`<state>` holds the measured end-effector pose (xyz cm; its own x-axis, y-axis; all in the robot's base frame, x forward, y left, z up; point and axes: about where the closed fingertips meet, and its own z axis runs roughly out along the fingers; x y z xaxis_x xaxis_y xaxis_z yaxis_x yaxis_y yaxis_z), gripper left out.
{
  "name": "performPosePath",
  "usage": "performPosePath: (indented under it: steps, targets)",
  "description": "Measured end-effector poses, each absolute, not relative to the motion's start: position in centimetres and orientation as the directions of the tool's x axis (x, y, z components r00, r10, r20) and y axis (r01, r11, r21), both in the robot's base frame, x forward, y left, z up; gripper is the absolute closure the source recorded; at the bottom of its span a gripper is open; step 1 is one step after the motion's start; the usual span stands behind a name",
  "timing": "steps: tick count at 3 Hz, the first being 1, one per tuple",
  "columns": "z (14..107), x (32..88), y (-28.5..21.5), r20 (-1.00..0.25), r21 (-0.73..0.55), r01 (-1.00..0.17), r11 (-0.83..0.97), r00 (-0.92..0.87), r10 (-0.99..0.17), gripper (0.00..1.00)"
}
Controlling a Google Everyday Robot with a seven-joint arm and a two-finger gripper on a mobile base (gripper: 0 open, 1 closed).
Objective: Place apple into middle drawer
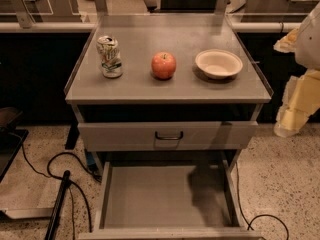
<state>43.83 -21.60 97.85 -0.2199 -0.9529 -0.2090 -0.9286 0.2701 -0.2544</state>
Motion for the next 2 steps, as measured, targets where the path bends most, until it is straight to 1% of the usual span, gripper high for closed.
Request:
performPosePath:
  steps: [1,2]
  targets:
    - [97.8,43.8,-21.6,-0.209,-0.254,-0.929,0.270,-0.220,-0.953,0.00]
    - [97.7,45.9,-20.2,-0.271,-0.291,-0.920,0.261,-0.182,-0.945,0.00]
